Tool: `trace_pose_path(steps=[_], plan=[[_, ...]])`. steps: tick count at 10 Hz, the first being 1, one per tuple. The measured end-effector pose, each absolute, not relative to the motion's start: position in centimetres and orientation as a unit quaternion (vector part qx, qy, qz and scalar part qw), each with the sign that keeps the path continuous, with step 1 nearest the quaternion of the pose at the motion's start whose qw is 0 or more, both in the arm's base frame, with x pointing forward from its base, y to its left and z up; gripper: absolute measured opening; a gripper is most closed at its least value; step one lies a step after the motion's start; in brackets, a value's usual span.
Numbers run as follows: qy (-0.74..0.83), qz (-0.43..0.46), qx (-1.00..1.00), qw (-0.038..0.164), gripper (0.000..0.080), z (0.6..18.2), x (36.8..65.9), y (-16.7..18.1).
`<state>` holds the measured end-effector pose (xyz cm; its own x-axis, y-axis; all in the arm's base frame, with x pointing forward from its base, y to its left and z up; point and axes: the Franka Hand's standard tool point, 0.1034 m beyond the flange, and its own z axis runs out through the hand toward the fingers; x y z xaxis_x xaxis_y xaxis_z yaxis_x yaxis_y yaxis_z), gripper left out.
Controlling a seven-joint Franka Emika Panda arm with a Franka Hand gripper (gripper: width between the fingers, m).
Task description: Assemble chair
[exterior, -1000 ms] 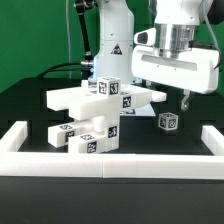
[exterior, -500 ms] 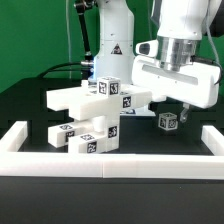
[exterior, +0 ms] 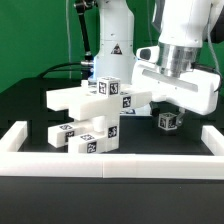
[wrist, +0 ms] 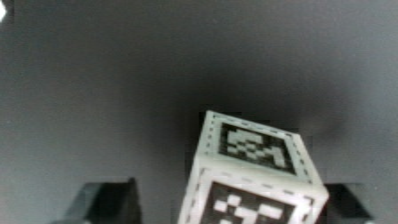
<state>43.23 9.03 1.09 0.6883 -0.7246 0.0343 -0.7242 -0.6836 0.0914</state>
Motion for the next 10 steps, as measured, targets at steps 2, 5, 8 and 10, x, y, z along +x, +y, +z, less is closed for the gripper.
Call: trace_pose_path(steps=[2,5,8,10], plan=[[-0.393,-0.002,0.918,0.048,0.0287,1.1,43.3,9.2],[-0.394,-0.004,0.918,0.041,0.0287,1.9,43.5,9.6],[-0.395,-0.005,0.918,0.011,0.0287,4.7,43.6,11.0],[-0.391,-0.015,0.92,-0.02,0.0288,7.8,43.3,12.6]])
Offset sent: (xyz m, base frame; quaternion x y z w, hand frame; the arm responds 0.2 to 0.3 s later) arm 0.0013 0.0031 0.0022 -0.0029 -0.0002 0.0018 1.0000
